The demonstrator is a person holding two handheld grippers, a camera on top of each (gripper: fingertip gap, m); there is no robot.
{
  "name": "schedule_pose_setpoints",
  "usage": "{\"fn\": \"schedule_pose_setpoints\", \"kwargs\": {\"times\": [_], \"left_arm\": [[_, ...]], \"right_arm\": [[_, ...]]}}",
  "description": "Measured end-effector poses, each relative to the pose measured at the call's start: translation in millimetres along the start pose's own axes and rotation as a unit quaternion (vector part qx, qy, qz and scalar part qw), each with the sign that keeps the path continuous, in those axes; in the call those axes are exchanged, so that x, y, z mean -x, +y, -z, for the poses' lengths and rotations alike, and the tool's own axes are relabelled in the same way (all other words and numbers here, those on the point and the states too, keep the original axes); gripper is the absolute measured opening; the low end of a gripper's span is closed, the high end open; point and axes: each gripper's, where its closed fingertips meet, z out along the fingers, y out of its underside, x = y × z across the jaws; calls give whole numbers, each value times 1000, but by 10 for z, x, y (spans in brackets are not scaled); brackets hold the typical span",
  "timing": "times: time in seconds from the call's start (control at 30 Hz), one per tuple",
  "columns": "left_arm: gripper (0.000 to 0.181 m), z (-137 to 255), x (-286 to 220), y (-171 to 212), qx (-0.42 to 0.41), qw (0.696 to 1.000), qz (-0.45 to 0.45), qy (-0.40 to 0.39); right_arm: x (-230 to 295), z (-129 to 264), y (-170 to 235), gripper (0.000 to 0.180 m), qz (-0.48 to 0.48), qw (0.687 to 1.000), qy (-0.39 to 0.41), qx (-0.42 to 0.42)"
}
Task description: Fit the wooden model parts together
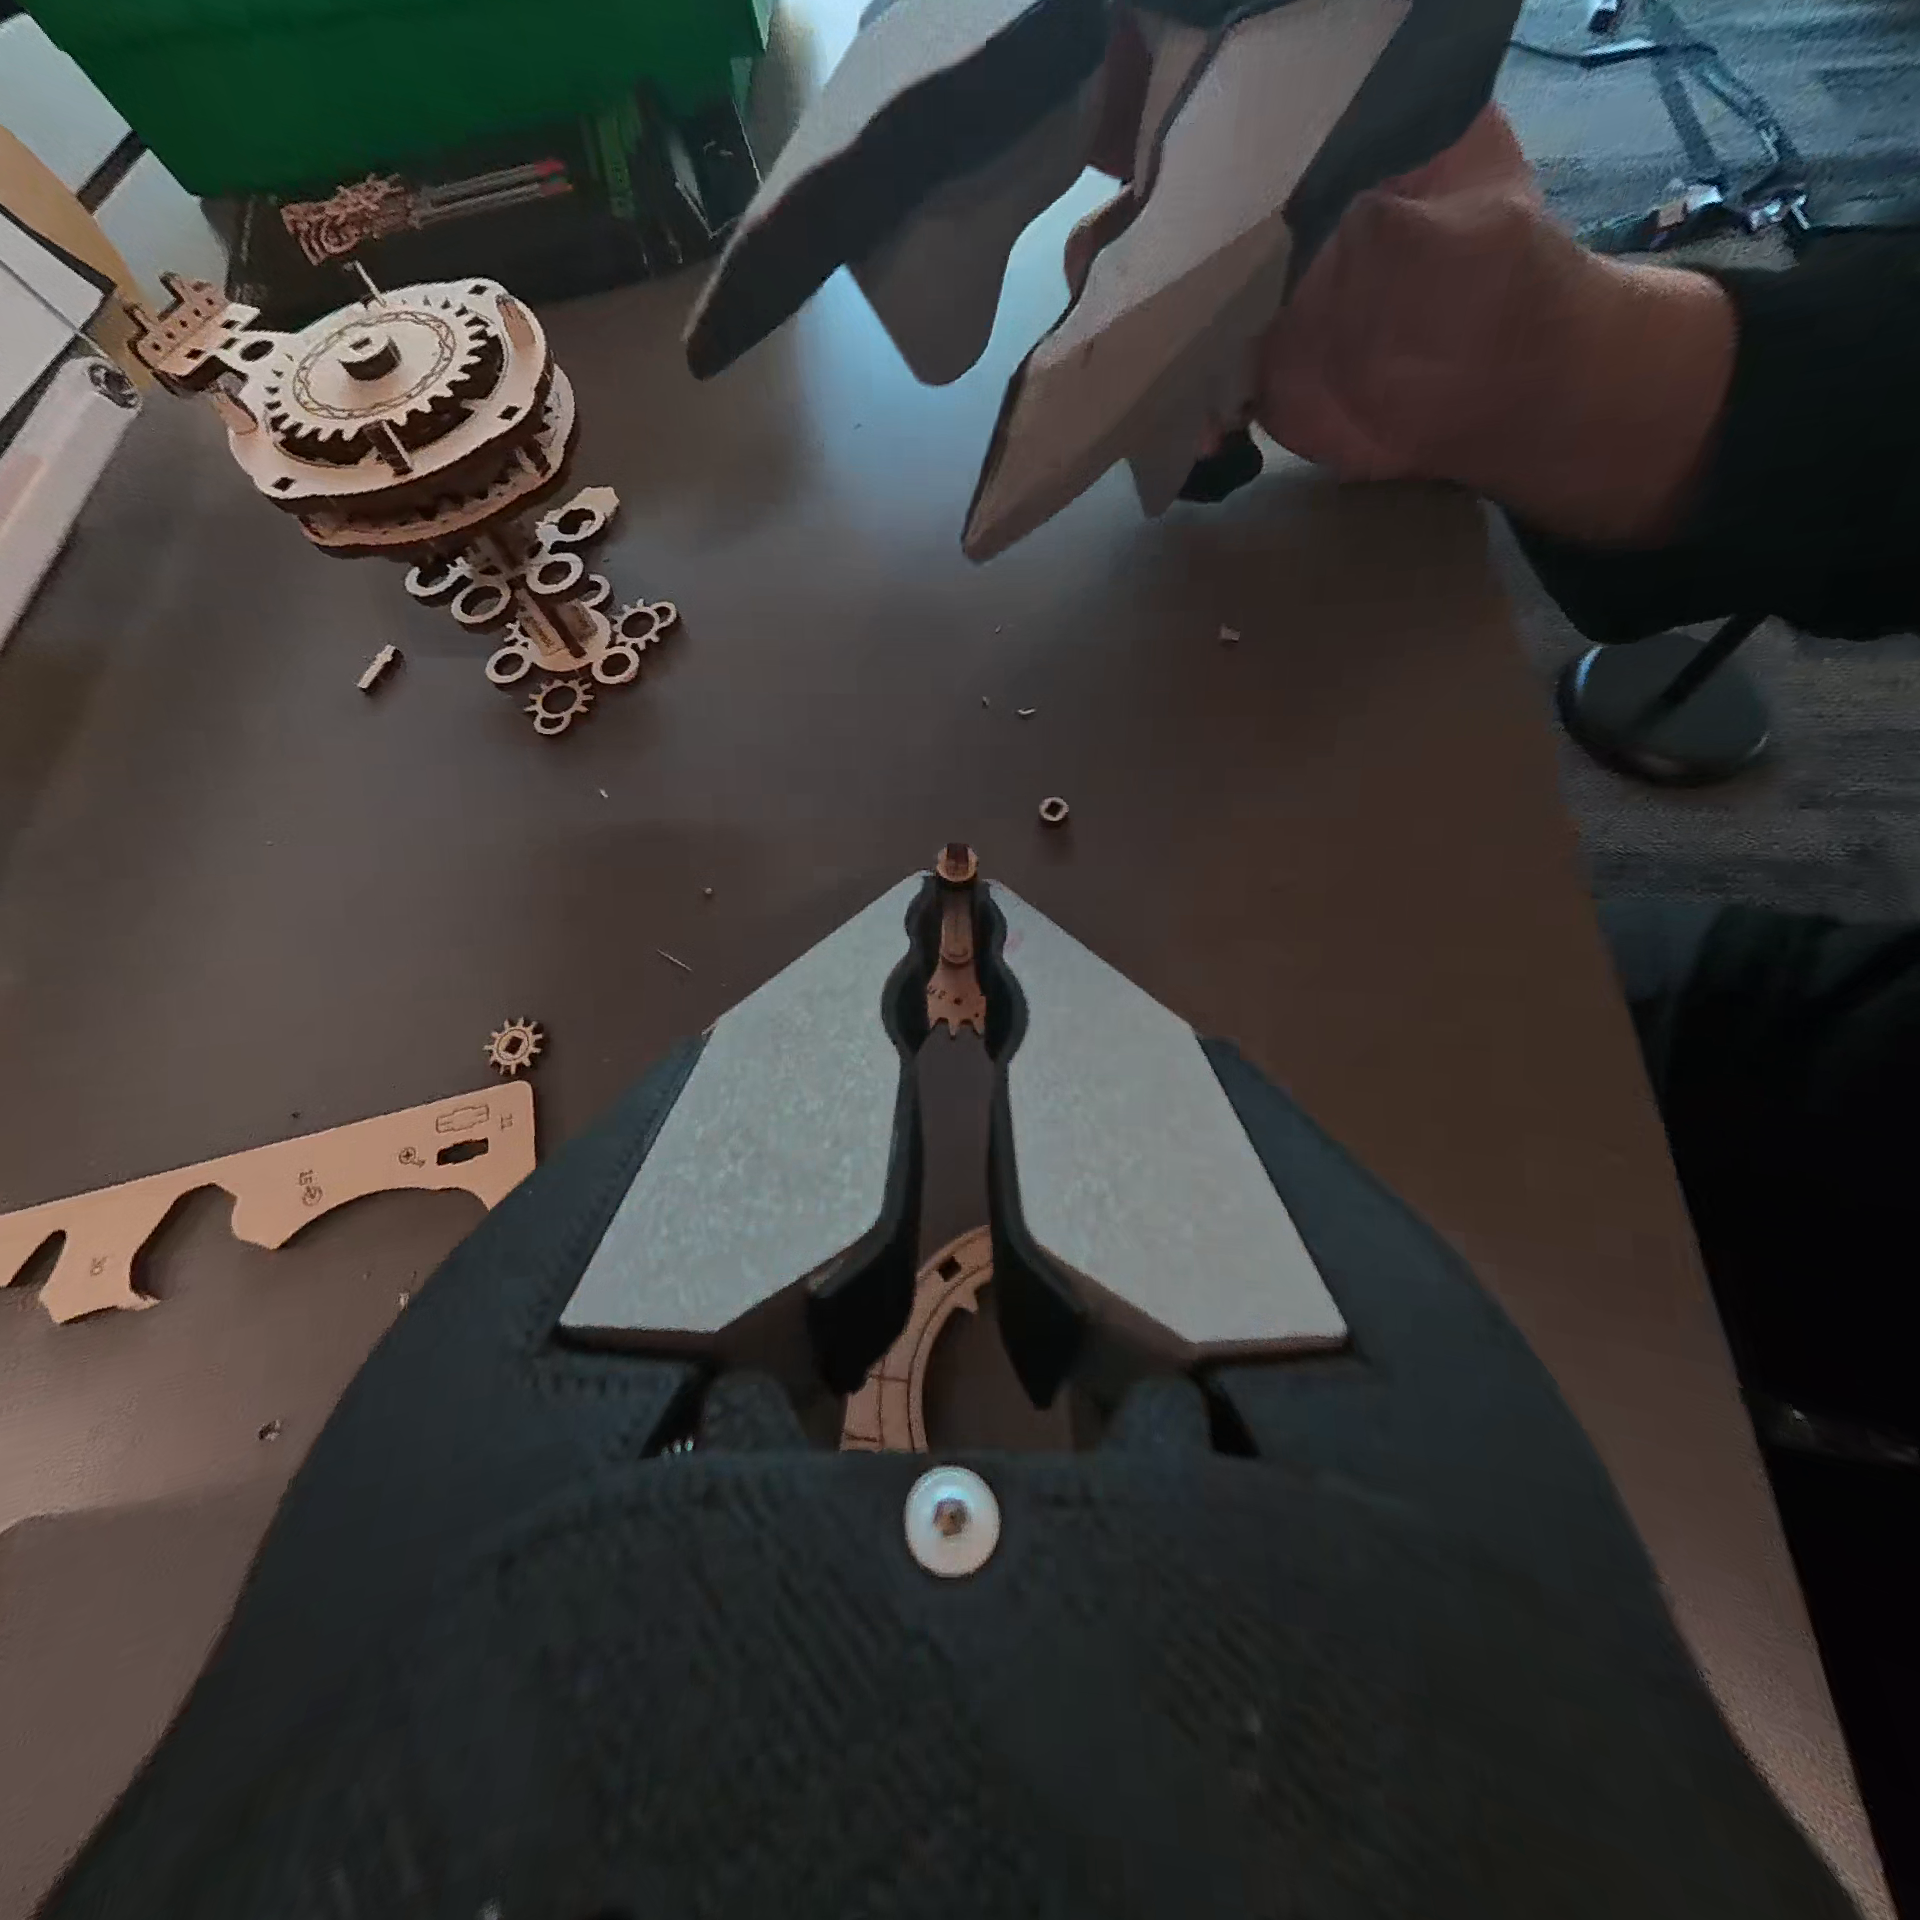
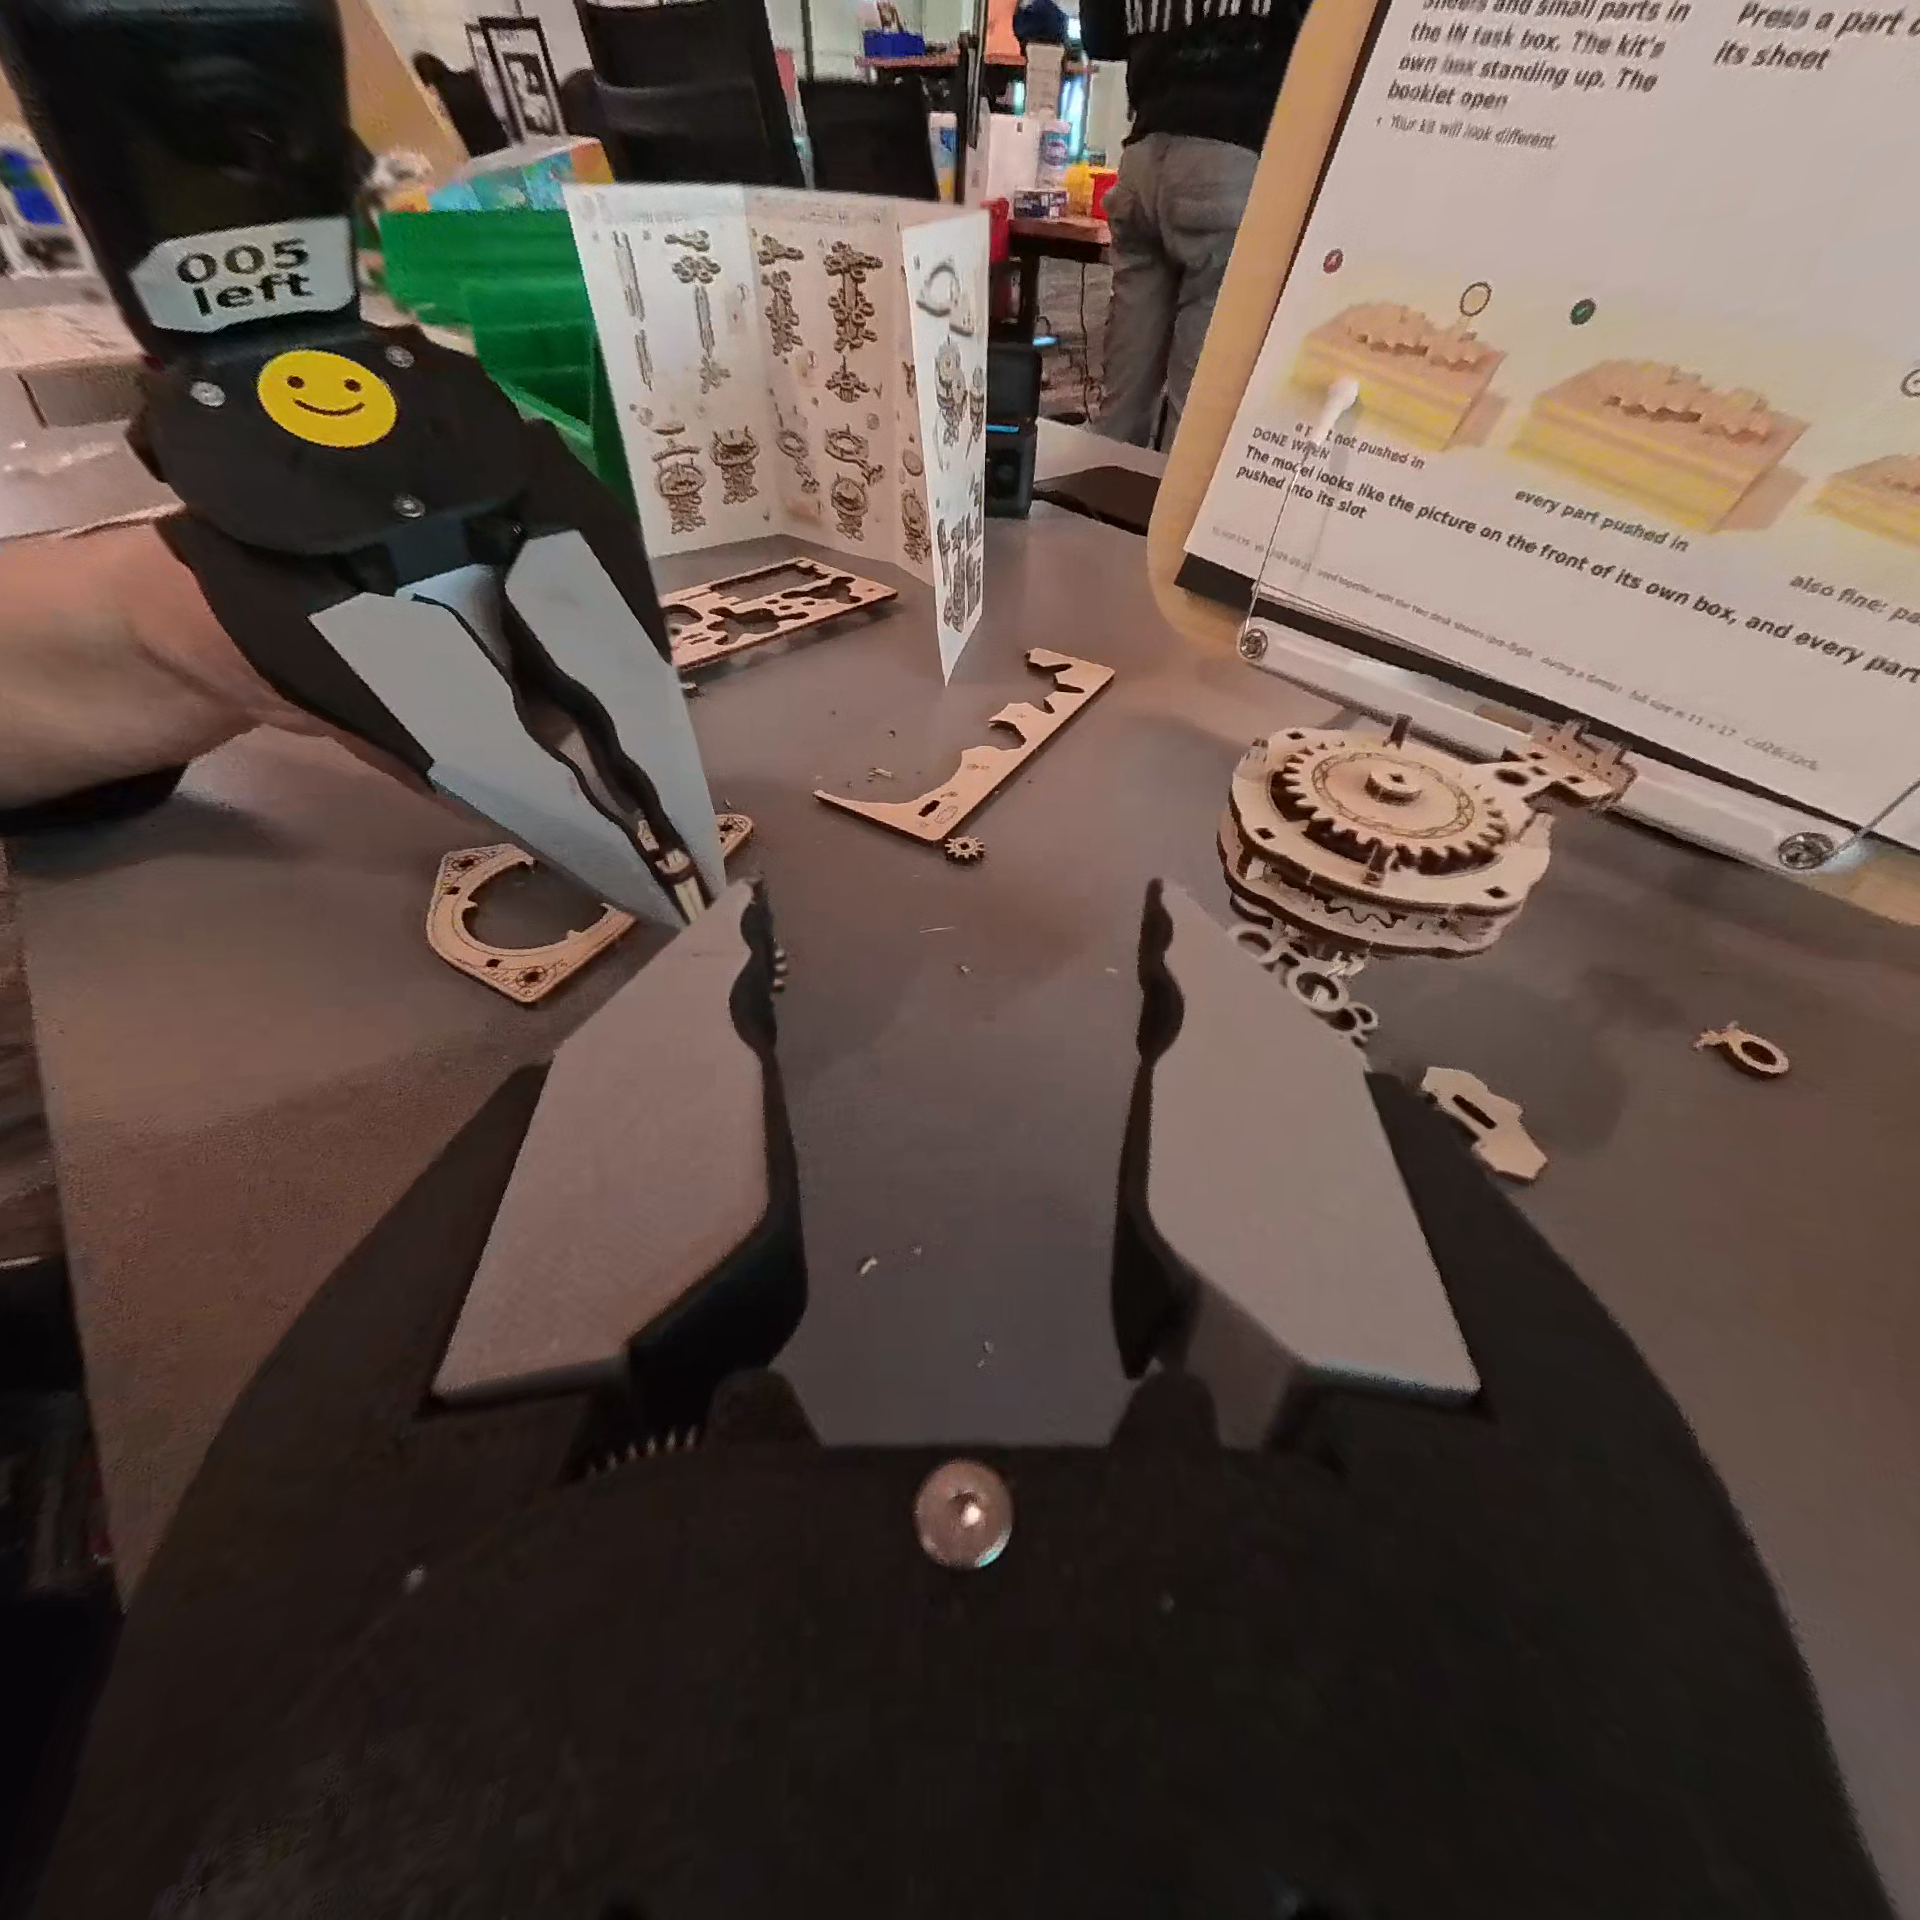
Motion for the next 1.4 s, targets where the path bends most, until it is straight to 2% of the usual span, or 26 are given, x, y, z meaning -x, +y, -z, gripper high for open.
{"fn": "schedule_pose_setpoints", "kwargs": {"times": [0.13,0.47,0.57,0.67,0.87,0.93,1.07,1.2,1.27,1.4], "left_arm": [[3,3,92,79,0,1000,6,-20],[3,-40,201,155,-5,999,30,-30],[3,19,213,23,-55,998,33,-25],[3,145,187,-207,-145,987,72,11],[3,421,193,-461,-279,937,178,108],[3,446,207,-459,-293,928,195,121],[3,544,179,-534,-318,927,159,120],[3,874,136,-767,-422,876,170,162],[3,990,97,-811,-438,863,172,187],[3,999,121,-750,-418,880,158,162]], "right_arm": [[-96,-54,98,69,-5,999,27,26],[-218,23,84,67,-23,998,55,13],[-162,16,76,68,-9,999,47,14],[-65,2,70,65,-6,1000,21,13],[339,26,-4,42,-13,995,-101,-12],[435,9,70,24,-21,990,-137,12],[480,10,71,31,-21,988,-151,13],[467,6,6,46,-9,990,-139,-6],[480,-8,30,48,-10,990,-141,2],[499,-11,41,49,3,991,-135,5]]}}
